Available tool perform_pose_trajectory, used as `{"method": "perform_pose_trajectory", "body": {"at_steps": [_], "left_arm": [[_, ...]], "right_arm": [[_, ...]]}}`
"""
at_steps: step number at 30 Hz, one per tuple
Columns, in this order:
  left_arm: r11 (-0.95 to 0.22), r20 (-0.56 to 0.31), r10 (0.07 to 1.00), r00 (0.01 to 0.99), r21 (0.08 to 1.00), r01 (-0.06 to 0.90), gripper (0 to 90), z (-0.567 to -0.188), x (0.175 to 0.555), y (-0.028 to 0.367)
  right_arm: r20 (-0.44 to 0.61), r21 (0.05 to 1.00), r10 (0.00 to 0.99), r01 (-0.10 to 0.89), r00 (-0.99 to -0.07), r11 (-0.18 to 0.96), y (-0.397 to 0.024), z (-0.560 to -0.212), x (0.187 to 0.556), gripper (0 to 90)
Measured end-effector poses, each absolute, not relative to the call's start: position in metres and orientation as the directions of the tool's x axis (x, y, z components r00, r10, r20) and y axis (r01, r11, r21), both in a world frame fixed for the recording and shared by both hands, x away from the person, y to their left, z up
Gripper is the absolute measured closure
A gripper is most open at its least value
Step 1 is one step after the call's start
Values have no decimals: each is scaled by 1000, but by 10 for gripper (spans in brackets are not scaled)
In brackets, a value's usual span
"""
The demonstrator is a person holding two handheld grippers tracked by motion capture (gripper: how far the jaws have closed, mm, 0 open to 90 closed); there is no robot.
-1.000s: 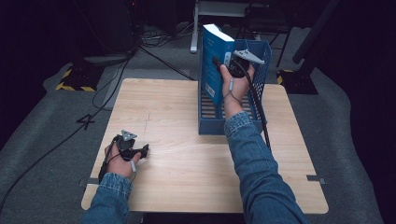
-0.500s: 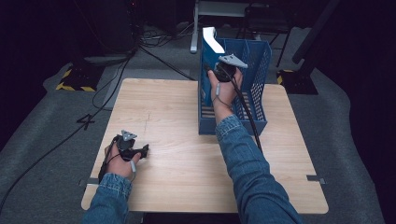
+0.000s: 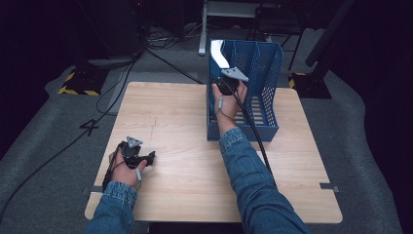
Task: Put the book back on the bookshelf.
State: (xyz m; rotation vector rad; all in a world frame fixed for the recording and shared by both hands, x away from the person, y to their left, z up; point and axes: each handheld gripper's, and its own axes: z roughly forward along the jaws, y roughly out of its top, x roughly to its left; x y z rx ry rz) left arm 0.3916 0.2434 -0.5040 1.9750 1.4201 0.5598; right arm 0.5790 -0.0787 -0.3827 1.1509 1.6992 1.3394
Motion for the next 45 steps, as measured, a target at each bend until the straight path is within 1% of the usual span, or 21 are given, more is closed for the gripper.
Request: {"method": "perform_pose_trajectory", "body": {"at_steps": [1, 4, 6, 10, 18, 24, 30, 35, 39, 45], "left_arm": [[-216, -23, 945, 327, 706, 675, 253, -504, 391, 243], [-216, -24, 945, 327, 705, 675, 252, -504, 392, 243], [-217, -23, 944, 328, 705, 675, 252, -504, 392, 243], [-214, -24, 945, 325, 705, 676, 252, -504, 392, 243], [-217, -22, 945, 327, 705, 675, 253, -504, 392, 243], [-216, -23, 945, 327, 705, 675, 252, -504, 392, 243], [-216, -23, 945, 327, 706, 675, 251, -504, 392, 243], [-211, -27, 946, 324, 707, 675, 250, -504, 392, 243], [-215, -25, 945, 327, 706, 675, 250, -504, 391, 243], [-214, -25, 945, 326, 706, 675, 250, -504, 391, 244]], "right_arm": [[19, 971, 926, 227, -376, 72, -78, -391, 578, 595], [23, 973, 929, 223, -369, 64, -77, -398, 578, 593], [1, 971, 932, 221, -363, 85, -75, -398, 578, 590], [10, 974, 937, 214, -350, 70, -74, -402, 577, 582], [-4, 976, 942, 202, -335, 76, -73, -406, 571, 583], [-19, 975, 943, 201, -331, 90, -74, -406, 569, 530], [30, 975, 934, 214, -357, 51, -82, -392, 561, 428], [5, 982, 927, 177, -374, 65, -94, -376, 538, 394], [-7, 984, 913, 162, -407, 79, -109, -362, 517, 381], [36, 983, 883, 178, -468, 54, -145, -345, 484, 378]]}}
